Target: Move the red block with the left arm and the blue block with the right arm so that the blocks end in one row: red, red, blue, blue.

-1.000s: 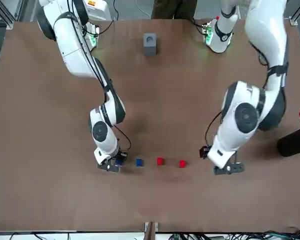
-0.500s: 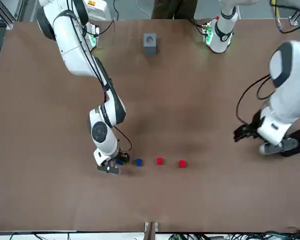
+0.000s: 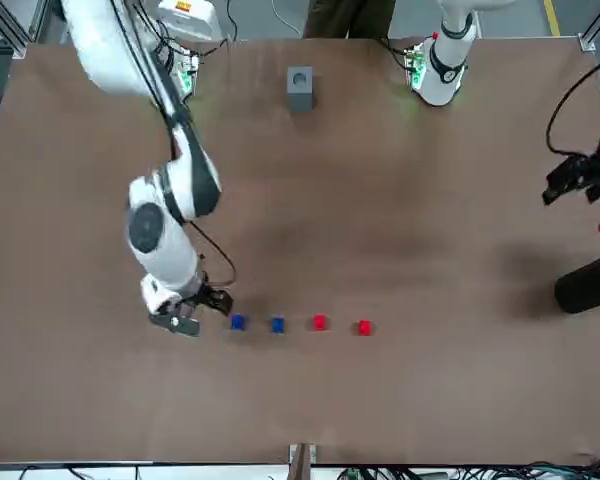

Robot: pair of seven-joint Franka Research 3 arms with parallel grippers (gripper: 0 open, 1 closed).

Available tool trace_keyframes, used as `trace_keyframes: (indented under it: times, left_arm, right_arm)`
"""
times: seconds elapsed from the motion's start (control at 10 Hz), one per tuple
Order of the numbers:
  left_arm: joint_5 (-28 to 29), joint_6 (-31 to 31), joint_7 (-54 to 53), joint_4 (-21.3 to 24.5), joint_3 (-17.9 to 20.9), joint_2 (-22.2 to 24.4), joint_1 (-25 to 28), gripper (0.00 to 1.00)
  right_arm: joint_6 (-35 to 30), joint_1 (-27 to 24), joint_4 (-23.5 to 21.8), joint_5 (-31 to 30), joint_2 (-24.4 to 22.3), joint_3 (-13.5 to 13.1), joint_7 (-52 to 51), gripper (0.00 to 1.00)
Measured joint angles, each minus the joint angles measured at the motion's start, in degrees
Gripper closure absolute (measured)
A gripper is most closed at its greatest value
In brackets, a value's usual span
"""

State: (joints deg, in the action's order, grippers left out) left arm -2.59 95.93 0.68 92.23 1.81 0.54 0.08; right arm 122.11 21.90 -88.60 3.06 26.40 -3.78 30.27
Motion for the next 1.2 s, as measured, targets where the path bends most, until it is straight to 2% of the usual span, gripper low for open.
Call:
trace_keyframes:
  times: [0.1,0.3,0.5,0.7,0.9,1.1,1.2]
  left_arm:
    - [0.0,0.1,-0.7,-0.1,-0.1,0.3,0.0,0.00]
    - [0.0,-0.5,-1.1,-1.4,-0.1,0.4,0.0,0.00]
    - [0.0,-3.5,-1.2,-4.8,-0.1,-0.2,0.0,0.00]
    - [0.0,-4.8,-1.2,-7.1,-0.2,-1.8,0.0,0.00]
    - [0.0,-5.2,-1.1,-7.8,-0.2,-2.7,0.0,0.01]
    - [0.0,-5.4,-0.9,-8.0,-0.5,-2.7,0.0,0.02]
    - [0.0,-5.5,-0.9,-8.0,-0.7,-2.7,0.0,0.02]
  right_arm:
    - [-5.9,-3.0,-3.3,0.0,-7.0,-0.1,-2.7,0.00]
    - [-17.4,-8.0,-5.8,0.0,-18.8,-0.5,-7.6,0.00]
    - [-25.9,-12.7,-6.6,0.0,-26.8,-2.2,-13.8,0.00]
    - [-30.9,-15.4,-7.0,-0.2,-31.1,-5.0,-20.1,0.00]
    - [-32.3,-18.9,-7.1,-0.7,-32.2,-5.2,-26.3,0.00]
    - [-33.2,-20.2,-7.1,-0.9,-32.2,-3.8,-27.9,0.00]
    - [-33.5,-21.6,-7.1,-1.2,-32.2,-1.2,-27.9,0.00]
